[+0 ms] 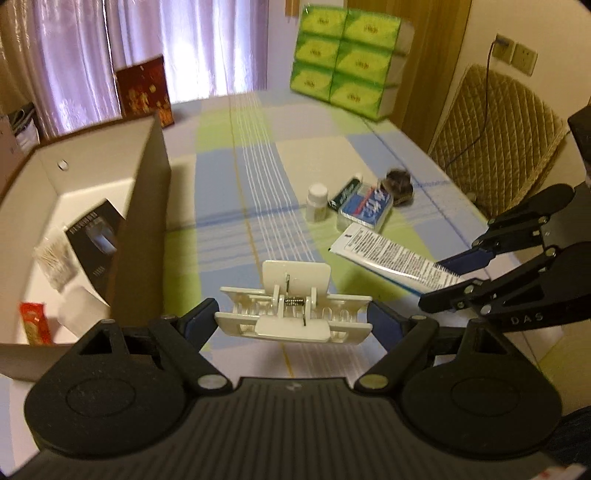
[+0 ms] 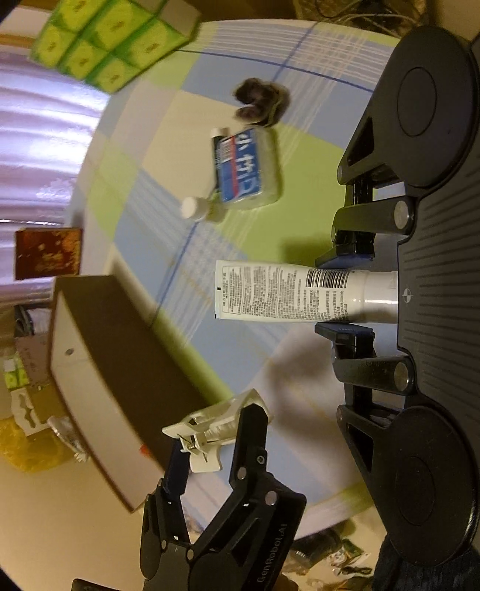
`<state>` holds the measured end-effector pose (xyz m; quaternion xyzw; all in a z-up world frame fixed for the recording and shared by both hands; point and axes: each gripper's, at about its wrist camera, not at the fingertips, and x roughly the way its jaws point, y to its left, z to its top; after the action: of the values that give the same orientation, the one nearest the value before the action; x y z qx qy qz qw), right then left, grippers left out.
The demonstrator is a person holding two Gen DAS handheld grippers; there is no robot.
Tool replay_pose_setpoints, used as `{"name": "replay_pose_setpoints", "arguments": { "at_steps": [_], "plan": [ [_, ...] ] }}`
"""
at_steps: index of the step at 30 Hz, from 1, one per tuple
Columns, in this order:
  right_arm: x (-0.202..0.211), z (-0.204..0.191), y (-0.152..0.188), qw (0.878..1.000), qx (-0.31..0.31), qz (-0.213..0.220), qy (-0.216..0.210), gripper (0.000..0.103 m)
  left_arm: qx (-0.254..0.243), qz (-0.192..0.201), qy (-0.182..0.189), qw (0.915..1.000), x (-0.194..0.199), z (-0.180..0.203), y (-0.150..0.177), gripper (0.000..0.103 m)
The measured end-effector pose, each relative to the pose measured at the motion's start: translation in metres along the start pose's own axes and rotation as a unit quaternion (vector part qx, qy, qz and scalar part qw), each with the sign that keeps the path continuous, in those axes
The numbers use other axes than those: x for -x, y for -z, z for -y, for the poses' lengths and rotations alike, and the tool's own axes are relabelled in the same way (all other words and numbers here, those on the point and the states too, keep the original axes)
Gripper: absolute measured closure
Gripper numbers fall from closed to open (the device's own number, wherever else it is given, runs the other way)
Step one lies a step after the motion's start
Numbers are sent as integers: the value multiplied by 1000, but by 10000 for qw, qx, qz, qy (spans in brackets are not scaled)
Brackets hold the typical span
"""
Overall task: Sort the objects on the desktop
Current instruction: 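Carry the clip holder and lotion tube into the brown box and release both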
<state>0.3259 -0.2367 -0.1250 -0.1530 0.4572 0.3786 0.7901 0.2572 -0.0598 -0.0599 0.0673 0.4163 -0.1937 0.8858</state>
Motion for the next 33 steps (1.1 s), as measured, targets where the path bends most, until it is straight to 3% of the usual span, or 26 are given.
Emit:
{"name": "replay_pose_setpoints", "arguments": {
  "at_steps": [8,17,24,33],
  "plan": [
    [6,-34,-32,9989,173,318,-288,76,116,377,-311,9987,44,-35,-8,18],
    [-14,-86,-81,9953,343,523,-734,76,418,609,-910,9931,73,-109,-9,18],
    [-44,-116,-139,9933,255,660,-913,76,439,620,-1172,9902,71,-172,-21,18],
    [-95,-123,-212,9954,120,681,-666,76,449,437,-1051,9925,35,-239,-49,18]
  ]
}}
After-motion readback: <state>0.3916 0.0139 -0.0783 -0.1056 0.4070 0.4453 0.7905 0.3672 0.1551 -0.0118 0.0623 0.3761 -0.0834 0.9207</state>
